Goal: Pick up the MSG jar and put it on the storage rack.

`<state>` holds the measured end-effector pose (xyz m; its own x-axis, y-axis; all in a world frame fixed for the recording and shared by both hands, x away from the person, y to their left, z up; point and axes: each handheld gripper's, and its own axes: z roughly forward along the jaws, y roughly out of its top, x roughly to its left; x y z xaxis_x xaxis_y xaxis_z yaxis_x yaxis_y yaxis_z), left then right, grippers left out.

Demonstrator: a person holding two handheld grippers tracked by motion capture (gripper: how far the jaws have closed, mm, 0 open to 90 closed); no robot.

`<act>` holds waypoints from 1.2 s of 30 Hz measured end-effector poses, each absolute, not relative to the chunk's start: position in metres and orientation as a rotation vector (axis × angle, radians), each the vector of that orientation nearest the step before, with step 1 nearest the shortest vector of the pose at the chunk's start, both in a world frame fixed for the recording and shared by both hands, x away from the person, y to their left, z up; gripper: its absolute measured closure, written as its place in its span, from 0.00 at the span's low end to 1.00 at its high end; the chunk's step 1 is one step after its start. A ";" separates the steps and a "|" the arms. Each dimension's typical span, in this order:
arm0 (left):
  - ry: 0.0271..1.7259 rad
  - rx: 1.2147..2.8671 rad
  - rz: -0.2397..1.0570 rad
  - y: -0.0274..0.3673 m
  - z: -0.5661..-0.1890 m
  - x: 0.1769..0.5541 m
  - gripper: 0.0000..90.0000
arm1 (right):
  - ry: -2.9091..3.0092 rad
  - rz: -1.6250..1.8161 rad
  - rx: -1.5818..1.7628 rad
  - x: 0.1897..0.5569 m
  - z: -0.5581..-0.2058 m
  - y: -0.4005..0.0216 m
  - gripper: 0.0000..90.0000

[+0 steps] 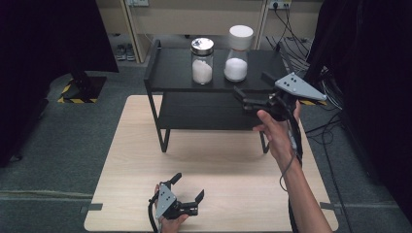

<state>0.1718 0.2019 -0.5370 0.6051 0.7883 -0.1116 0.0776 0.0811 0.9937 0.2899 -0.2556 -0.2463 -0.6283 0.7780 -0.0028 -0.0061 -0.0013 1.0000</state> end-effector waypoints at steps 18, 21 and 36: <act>0.794 1.412 0.623 0.202 -0.537 0.172 0.00 | 1.723 1.723 0.766 0.270 -0.285 -0.261 0.00; 0.793 1.412 0.623 0.202 -0.537 0.172 0.00 | 1.735 1.718 0.765 0.269 -0.290 -0.262 0.00; 0.792 1.413 0.619 0.202 -0.537 0.173 0.00 | 1.768 1.720 0.760 0.259 -0.326 -0.266 0.00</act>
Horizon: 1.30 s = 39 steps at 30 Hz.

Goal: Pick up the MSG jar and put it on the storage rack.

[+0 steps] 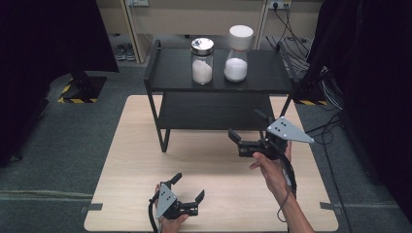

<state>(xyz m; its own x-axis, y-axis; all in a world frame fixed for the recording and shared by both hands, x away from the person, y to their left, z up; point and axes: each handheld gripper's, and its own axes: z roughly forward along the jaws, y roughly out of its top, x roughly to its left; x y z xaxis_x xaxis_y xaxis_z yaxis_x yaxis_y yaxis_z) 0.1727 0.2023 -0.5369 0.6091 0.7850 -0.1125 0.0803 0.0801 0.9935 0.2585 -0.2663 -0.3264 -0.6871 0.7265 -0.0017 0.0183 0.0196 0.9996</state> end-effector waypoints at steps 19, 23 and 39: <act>0.791 1.416 0.623 0.202 -0.537 0.172 0.00 | 1.791 1.745 0.790 0.241 -0.366 -0.274 0.00; 0.791 1.416 0.623 0.202 -0.537 0.172 0.00 | 1.798 1.727 0.764 0.232 -0.374 -0.273 0.00; 0.790 1.418 0.624 0.202 -0.536 0.172 0.00 | 1.825 1.715 0.765 0.216 -0.405 -0.273 0.00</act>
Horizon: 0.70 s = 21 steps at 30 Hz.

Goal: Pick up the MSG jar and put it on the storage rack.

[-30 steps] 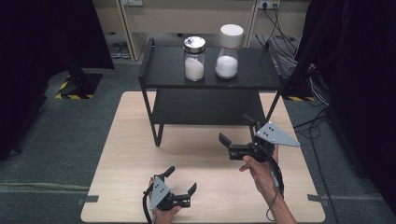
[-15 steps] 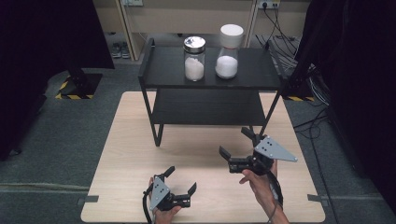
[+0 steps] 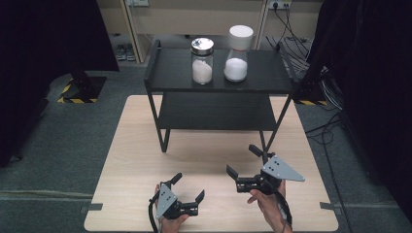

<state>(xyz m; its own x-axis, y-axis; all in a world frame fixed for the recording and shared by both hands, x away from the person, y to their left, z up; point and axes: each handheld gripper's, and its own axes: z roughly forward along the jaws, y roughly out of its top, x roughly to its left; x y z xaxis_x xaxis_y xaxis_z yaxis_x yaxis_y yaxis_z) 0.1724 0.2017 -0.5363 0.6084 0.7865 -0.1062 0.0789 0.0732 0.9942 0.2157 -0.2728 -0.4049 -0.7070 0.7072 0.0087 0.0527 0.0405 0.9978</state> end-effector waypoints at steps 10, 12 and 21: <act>0.790 1.419 0.624 0.202 -0.536 0.173 0.00 | 1.831 1.696 0.757 0.206 -0.423 -0.271 0.00; 0.790 1.419 0.623 0.202 -0.536 0.173 0.00 | 1.835 1.692 0.760 0.204 -0.427 -0.270 0.00; 0.789 1.422 0.624 0.202 -0.536 0.173 0.00 | 1.840 1.695 0.773 0.196 -0.446 -0.272 0.00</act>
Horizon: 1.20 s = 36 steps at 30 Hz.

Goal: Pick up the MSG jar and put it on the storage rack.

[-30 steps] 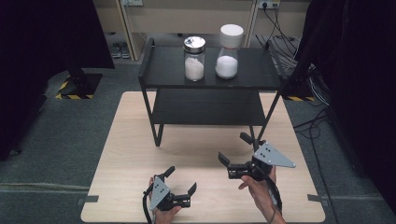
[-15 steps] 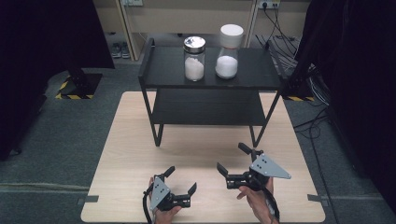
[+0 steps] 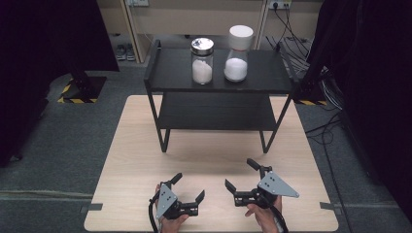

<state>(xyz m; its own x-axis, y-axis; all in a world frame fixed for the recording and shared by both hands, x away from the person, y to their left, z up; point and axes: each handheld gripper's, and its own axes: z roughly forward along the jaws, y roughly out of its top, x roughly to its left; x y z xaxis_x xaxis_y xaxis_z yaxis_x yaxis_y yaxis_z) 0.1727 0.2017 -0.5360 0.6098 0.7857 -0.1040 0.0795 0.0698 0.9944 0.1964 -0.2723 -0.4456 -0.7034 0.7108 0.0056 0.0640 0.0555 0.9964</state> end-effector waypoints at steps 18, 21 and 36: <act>0.789 1.425 0.623 0.202 -0.536 0.173 0.00 | 1.873 1.685 0.799 0.184 -0.473 -0.273 0.00; 0.788 1.426 0.622 0.202 -0.536 0.173 0.00 | 1.877 1.680 0.801 0.182 -0.478 -0.273 0.00; 0.791 1.418 0.606 0.204 -0.536 0.174 0.00 | 1.875 1.695 0.822 0.179 -0.495 -0.275 0.00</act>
